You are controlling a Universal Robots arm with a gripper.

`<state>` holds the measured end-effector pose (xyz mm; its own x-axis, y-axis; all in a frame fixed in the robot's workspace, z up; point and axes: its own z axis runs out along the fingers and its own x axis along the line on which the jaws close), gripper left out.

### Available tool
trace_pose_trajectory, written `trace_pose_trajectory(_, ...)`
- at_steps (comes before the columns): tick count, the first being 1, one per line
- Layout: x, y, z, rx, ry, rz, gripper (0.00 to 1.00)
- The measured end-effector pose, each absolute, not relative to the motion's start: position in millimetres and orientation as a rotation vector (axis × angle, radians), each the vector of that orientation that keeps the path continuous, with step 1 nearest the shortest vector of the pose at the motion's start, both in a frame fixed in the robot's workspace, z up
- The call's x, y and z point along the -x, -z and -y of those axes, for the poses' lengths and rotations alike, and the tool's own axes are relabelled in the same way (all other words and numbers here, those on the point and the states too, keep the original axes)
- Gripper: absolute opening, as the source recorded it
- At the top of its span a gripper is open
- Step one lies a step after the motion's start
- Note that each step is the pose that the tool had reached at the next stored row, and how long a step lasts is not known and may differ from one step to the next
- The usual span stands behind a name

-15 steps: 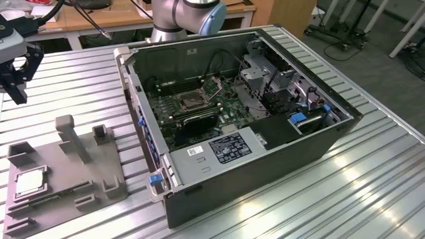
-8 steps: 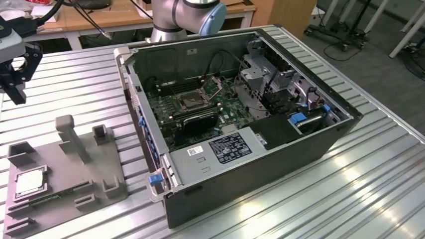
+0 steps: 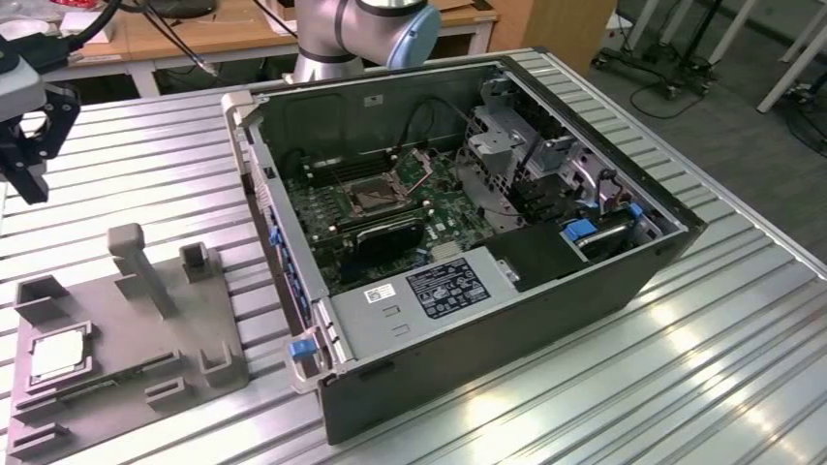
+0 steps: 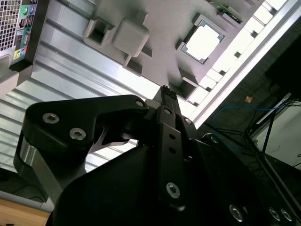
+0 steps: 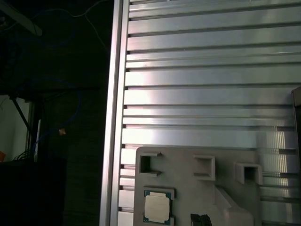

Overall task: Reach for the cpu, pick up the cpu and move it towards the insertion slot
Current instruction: 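Reach for the cpu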

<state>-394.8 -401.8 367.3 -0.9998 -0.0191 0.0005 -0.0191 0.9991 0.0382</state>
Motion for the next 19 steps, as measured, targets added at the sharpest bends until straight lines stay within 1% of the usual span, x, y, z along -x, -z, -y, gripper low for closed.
trace_pose_trajectory(19,403.6,-367.1,401.7,-0.030,0.060,3.140,0.11)
